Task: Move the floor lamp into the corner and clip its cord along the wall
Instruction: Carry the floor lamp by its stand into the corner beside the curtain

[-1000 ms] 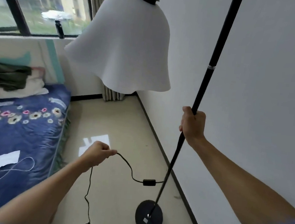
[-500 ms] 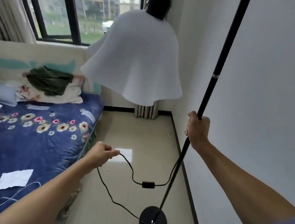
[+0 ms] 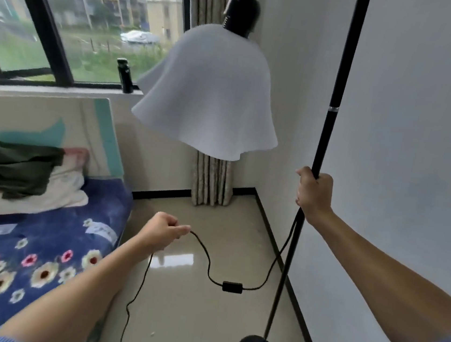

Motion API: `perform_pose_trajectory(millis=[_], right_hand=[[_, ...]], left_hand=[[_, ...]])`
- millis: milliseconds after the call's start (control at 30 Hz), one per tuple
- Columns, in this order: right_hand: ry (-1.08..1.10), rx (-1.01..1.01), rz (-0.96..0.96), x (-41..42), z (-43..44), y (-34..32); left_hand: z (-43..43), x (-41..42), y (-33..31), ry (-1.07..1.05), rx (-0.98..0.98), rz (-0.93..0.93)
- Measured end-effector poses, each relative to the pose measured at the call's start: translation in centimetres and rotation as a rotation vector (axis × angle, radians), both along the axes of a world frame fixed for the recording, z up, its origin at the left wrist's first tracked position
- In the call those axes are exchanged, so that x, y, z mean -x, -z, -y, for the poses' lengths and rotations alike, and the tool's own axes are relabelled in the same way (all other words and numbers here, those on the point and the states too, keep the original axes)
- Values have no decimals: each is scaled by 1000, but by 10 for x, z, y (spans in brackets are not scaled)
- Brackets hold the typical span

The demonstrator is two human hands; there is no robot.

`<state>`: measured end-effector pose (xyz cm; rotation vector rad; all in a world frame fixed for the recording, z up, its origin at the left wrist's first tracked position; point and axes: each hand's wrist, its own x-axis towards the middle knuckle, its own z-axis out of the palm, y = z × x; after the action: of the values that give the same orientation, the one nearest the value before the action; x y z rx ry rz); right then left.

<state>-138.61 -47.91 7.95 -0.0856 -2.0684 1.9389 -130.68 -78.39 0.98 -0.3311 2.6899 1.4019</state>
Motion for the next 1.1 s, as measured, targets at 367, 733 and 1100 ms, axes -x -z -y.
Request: perform_pose_trajectory(millis=[367, 733, 1100], right_hand=[[-19, 20, 9, 286, 20, 24], [-70, 57, 21, 527, 60, 26], [-54, 65, 47, 766, 104, 42]], left_hand=[[33, 290, 17, -36, 74, 36], [61, 529, 39, -104, 35, -17], [60, 762, 72, -8, -96, 61]])
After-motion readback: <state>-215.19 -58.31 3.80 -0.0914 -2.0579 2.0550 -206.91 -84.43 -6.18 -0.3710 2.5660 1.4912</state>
